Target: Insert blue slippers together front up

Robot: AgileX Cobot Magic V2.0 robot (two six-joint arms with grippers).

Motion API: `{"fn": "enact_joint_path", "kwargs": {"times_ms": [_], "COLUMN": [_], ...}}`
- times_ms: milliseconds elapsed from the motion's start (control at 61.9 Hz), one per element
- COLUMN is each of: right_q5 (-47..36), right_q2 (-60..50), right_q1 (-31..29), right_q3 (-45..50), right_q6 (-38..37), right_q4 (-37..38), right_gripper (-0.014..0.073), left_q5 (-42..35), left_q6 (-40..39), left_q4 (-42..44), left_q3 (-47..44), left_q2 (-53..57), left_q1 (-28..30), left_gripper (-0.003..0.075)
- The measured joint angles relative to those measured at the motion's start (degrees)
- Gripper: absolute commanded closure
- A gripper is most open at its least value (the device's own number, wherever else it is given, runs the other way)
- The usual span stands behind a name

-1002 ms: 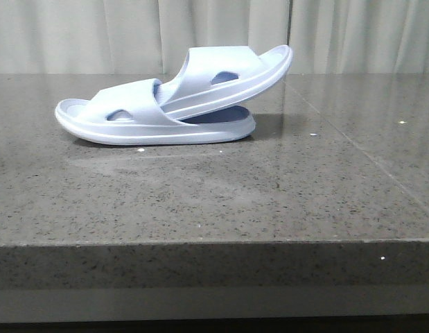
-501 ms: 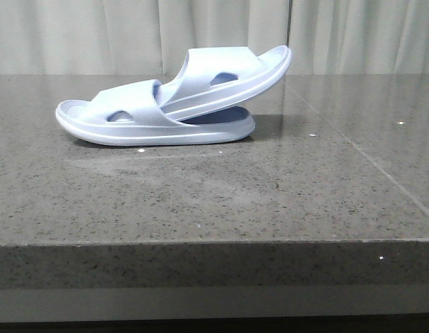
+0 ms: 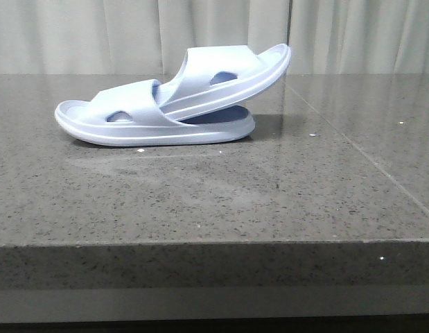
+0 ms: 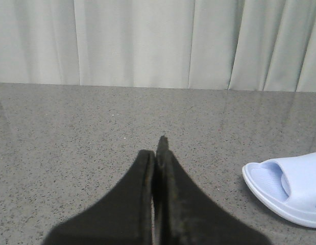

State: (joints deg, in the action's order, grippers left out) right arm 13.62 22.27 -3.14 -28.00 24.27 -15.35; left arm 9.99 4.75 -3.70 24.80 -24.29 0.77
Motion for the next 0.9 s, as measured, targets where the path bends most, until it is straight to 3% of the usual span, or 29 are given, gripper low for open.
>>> {"fn": "enact_joint_path", "kwargs": {"times_ms": [646, 905], "right_q5": [0.0, 0.0], "right_q2": [-0.22, -0.22], "right_q1": [0.0, 0.0], "right_q3": [0.07, 0.07], "right_q6": [0.08, 0.08], "right_q4": [-0.09, -0.09], "right_gripper": [0.0653, 0.0653], "left_q5": [-0.39, 1.21], "left_q6": [0.0, 0.0], "left_q4": [1.06, 4.24], "left_q3": [-1.08, -9.02], "left_q2": [0.6, 8.5], "left_q1": [0.0, -6.77], "left_gripper": [0.0739, 0.0739]}}
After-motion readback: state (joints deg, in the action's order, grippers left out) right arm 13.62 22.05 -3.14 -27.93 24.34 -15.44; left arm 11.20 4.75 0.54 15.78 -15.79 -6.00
